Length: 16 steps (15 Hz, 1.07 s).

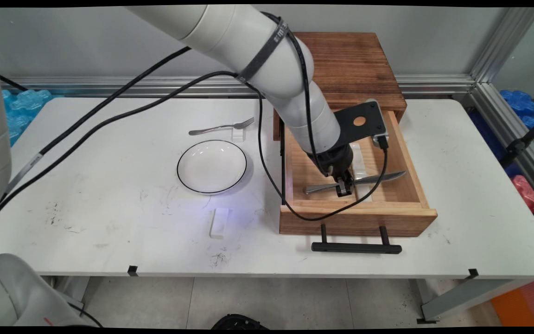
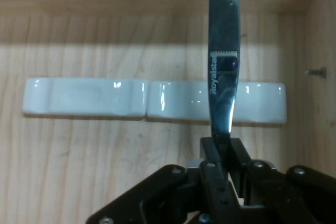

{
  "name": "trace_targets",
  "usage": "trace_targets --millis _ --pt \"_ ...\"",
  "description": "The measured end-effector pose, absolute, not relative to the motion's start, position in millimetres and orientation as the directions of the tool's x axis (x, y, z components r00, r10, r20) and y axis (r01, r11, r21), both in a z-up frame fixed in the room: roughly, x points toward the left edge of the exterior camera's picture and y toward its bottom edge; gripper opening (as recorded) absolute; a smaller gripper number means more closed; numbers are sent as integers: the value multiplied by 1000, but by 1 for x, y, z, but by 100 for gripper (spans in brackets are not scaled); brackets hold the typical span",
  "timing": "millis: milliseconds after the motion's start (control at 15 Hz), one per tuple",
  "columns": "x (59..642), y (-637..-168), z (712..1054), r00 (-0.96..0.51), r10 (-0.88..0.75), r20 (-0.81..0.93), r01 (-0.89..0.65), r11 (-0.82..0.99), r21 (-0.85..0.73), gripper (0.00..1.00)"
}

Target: Place the picked object into the drawer

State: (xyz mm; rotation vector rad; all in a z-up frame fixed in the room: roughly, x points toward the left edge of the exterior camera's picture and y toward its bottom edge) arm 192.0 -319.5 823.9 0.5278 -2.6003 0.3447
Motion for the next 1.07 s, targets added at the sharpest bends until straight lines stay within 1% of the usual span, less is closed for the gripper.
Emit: trace_targets --millis 1067 --pt "194 -324 811 -810 -306 500 -421 897 -133 0"
